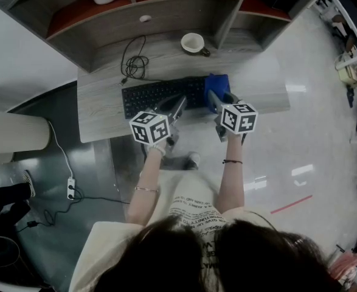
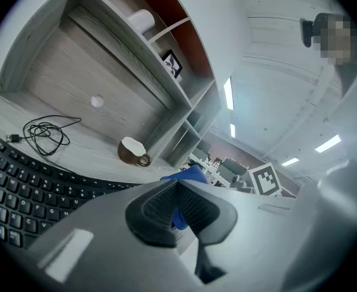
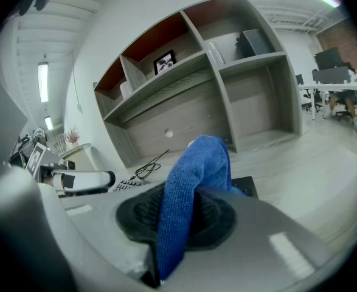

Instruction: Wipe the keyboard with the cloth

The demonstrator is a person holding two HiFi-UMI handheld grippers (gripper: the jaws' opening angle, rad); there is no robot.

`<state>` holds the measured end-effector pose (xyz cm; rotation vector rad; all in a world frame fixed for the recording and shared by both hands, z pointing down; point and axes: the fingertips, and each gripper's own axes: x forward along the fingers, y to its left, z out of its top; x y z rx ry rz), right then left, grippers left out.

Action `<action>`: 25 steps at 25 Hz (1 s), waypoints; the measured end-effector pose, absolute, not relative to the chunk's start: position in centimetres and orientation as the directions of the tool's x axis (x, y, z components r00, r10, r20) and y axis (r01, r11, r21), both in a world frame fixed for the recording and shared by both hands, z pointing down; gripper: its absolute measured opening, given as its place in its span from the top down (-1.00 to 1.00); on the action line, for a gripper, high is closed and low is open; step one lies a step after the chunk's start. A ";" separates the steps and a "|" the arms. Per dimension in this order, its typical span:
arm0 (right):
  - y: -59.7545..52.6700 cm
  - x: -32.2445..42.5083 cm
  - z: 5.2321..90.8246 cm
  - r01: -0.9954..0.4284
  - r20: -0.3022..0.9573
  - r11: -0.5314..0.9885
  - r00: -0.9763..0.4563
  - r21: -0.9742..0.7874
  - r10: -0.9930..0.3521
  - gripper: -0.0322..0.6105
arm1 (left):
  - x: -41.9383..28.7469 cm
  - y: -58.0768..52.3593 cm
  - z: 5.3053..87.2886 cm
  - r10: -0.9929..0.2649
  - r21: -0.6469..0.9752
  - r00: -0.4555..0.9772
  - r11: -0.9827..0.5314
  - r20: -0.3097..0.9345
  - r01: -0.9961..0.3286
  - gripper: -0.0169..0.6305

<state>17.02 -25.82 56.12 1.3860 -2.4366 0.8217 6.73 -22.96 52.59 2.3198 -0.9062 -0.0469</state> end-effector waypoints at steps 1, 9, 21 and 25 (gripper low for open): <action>-25.8 16.8 56.1 -0.843 0.446 0.399 -0.531 -0.360 -0.720 0.72 | 6.5 -22.9 52.6 -0.620 0.577 0.762 -0.558 0.189 -0.597 0.99; -25.7 15.5 56.1 -0.842 0.448 0.400 -0.533 -0.361 -0.717 0.72 | 5.1 -22.8 52.6 -0.625 0.578 0.757 -0.552 0.191 -0.601 0.99; -25.5 13.6 56.1 -0.839 0.452 0.409 -0.539 -0.359 -0.711 0.72 | 3.0 -22.6 52.5 -0.634 0.581 0.749 -0.542 0.191 -0.607 0.99; -25.3 12.9 56.2 -0.838 0.453 0.409 -0.541 -0.361 -0.709 0.72 | 2.3 -22.4 52.6 -0.639 0.583 0.745 -0.538 0.190 -0.610 0.99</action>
